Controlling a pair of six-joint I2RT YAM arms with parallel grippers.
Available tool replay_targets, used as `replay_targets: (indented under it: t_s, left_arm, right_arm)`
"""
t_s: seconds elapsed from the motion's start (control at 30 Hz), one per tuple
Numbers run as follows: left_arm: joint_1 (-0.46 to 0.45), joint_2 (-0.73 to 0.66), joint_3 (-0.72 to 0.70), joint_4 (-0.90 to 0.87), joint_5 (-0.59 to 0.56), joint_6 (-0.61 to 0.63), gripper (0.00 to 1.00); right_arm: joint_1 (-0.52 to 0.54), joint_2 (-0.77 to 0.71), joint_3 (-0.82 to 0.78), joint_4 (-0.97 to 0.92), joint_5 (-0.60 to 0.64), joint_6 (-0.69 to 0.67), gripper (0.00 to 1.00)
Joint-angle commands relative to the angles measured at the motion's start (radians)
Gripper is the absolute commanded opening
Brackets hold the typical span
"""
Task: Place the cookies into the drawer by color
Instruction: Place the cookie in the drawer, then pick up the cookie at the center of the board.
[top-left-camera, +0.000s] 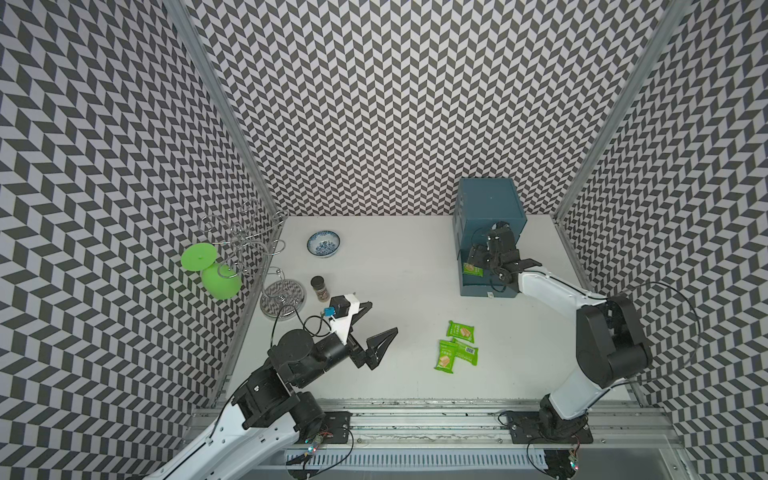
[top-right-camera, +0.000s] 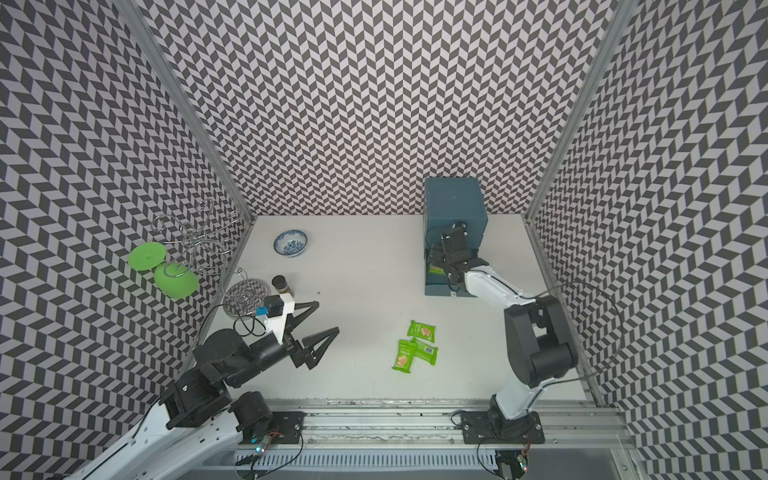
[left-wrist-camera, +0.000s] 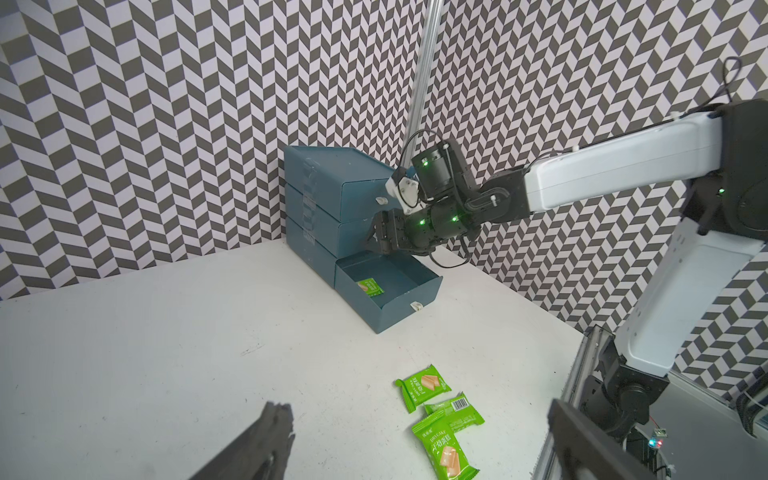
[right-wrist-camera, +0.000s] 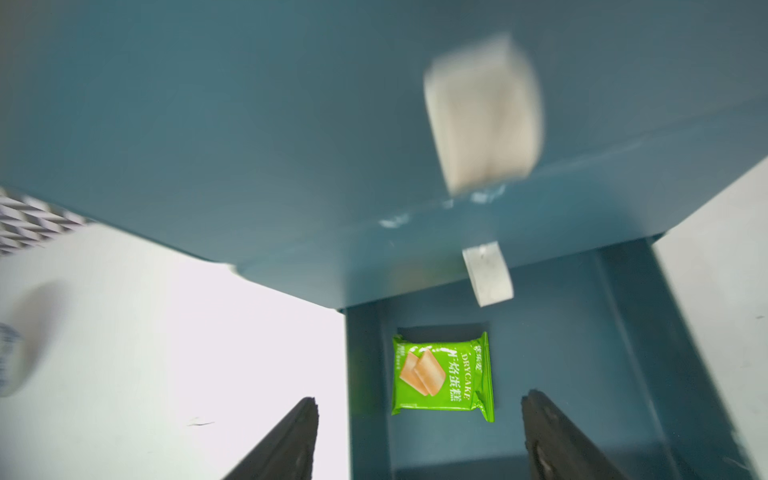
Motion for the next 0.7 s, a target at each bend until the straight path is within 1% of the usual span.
replay_targets:
  t_s: [0.0,0.13,0.23,0.27,0.33,0.43,0.5,0.53,0.57,0.6,0.67]
  left_arm:
    - [0.006,-0.007,-0.004,0.025,0.006,0.002,1.0]
    - [0.005,-0.004,-0.006,0.029,0.001,-0.001,1.0]
    - [0.006,0.03,-0.007,0.038,-0.045,-0.048,0.99]
    - [0.004,0.056,0.0,0.04,-0.058,-0.076,1.0]
    - [0.001,0.141,0.016,0.056,-0.047,-0.129,0.99]
    - [-0.025,0.272,0.046,0.111,0.007,-0.212,0.99]
    - [-0.073,0.363,0.071,0.151,-0.007,-0.242,0.99]
    - [-0.102,0.399,0.084,0.164,-0.03,-0.244,0.99]
    - [-0.142,0.445,0.104,0.168,-0.077,-0.242,1.0]
    - [-0.185,0.492,0.124,0.167,-0.128,-0.232,1.0]
    - [-0.245,0.582,0.164,0.171,-0.178,-0.2,1.0]
  right_arm:
    - [-0.003,-0.099,-0.035,-0.024,-0.023,-0.002,0.78]
    - [-0.002,-0.235,-0.095,-0.054,-0.049,0.015,0.79]
    - [-0.001,-0.355,-0.142,-0.095,-0.071,0.04,0.79]
    - [-0.001,-0.398,-0.159,-0.107,-0.082,0.048,0.79]
    - [0.0,-0.492,-0.201,-0.117,-0.101,0.05,0.79]
    - [-0.001,-0.647,-0.275,-0.121,-0.167,0.027,0.8]
    - [-0.001,-0.747,-0.329,-0.107,-0.251,-0.012,0.82]
    - [-0.002,-0.791,-0.351,-0.105,-0.288,-0.028,0.82]
    - [-0.001,-0.838,-0.368,-0.117,-0.312,-0.048,0.83]
    - [0.0,-0.881,-0.377,-0.142,-0.312,-0.055,0.84]
    - [0.0,-0.953,-0.392,-0.192,-0.288,-0.057,0.85]
